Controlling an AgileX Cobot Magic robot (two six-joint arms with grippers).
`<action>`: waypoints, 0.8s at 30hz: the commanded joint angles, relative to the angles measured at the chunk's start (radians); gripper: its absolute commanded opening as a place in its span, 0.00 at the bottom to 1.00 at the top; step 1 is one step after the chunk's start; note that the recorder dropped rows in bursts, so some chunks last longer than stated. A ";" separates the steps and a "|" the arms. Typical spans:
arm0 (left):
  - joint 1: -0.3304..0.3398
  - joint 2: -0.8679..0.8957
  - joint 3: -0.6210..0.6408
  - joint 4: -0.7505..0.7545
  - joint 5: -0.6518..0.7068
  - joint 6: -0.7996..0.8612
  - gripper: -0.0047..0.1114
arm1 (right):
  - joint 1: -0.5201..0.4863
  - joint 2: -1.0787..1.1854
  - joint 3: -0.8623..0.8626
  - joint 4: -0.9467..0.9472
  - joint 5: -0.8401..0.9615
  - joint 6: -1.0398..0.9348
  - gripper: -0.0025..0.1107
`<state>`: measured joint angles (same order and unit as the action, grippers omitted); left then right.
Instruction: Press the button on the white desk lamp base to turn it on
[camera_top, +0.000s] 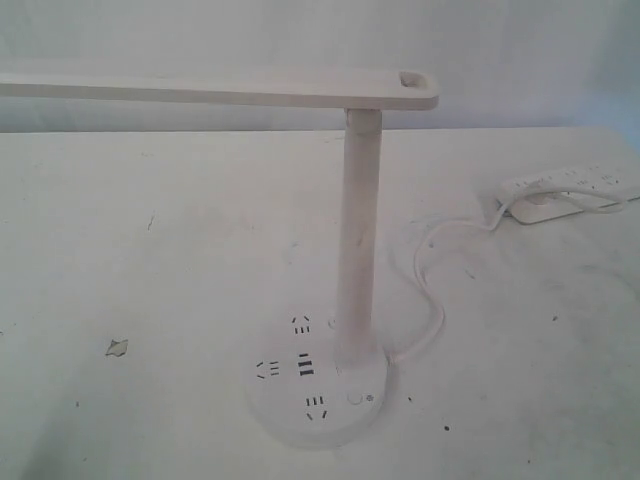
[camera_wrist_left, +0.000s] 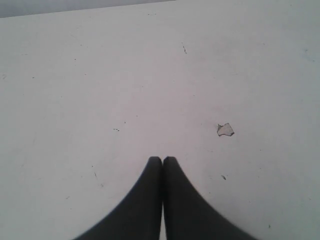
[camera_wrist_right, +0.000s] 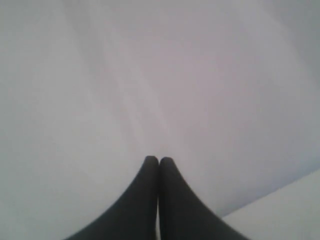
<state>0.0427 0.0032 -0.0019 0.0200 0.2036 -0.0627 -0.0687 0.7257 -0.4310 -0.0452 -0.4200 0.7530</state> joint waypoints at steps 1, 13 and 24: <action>-0.008 -0.003 0.002 -0.004 -0.002 0.000 0.04 | 0.019 0.130 -0.008 -0.336 0.011 0.414 0.02; -0.008 -0.003 0.002 -0.004 -0.002 0.000 0.04 | 0.069 0.522 -0.008 -1.128 -0.281 1.022 0.02; -0.008 -0.003 0.002 -0.004 -0.002 0.000 0.04 | 0.069 0.690 -0.008 -1.344 -0.437 1.049 0.02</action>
<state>0.0427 0.0032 -0.0019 0.0200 0.2036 -0.0627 -0.0006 1.3804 -0.4352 -1.3618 -0.8182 1.7967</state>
